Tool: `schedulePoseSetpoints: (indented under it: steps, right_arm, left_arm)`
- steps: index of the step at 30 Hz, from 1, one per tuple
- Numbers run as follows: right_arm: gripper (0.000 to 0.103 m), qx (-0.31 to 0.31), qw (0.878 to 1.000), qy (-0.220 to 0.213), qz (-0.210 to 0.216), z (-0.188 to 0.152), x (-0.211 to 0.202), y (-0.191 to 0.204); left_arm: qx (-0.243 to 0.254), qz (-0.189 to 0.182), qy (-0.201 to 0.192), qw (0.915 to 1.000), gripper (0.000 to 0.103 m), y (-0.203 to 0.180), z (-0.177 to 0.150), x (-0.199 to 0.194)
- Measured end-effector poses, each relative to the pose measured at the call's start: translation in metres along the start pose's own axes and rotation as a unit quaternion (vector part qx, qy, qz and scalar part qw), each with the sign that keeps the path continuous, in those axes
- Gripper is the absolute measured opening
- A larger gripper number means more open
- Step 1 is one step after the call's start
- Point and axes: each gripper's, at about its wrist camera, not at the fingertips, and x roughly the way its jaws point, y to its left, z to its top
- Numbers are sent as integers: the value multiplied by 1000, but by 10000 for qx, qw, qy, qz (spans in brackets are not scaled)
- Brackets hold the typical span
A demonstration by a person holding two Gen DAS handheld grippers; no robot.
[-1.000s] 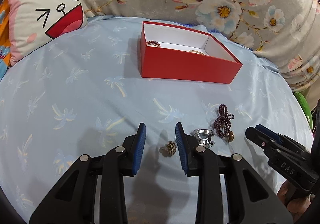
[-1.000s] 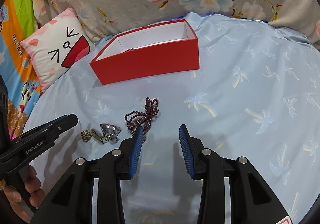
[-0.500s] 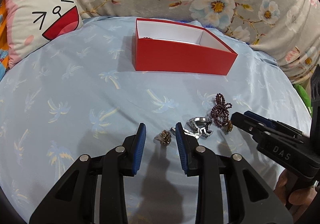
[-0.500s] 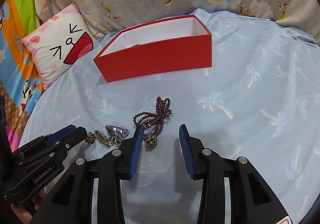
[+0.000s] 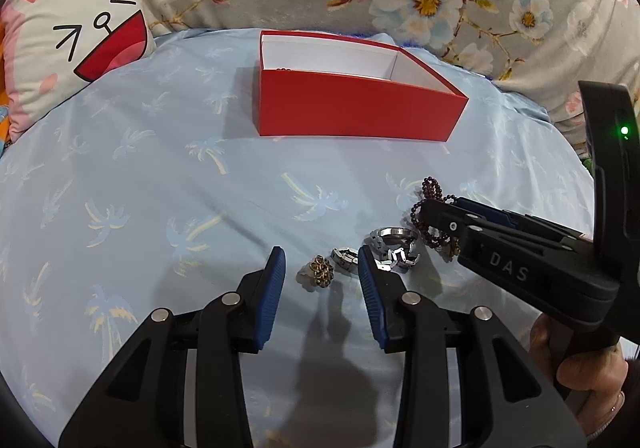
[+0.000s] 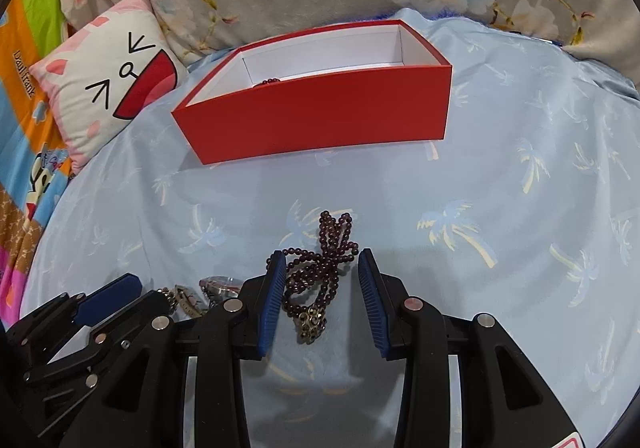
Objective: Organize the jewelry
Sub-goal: 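Close the right tool on the dark red garnet bead strand, then close the left tool on the silver watch while the right tool lifts the garnet strand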
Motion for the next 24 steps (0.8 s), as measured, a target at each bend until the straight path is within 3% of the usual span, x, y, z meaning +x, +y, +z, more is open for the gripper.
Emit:
schedulePoseSetpoints:
  steps: [4,7,10,19,24]
  right_arm:
    - [34,-22,10000,46,-47,1,3,1]
    - [18,11,10000,59,-5,0,4,0]
    - [8,123,9999,53,84,-1,3,-5]
    - [6,504,9985,-220,-16,-13,-19,-29]
    - [6,764,9966,-299,-58,-22,-31,-44]
  left_arm:
    - [-72,-6,29,10000,36,2,0,1]
    - [-84,-5,37,10000,36,3,0,1]
    - [-78,2,35,10000,36,3,0,1]
    - [126,-40,60,9999,36,-8,1,4]
    - [284,-155,80,9994,43,-23,2,6]
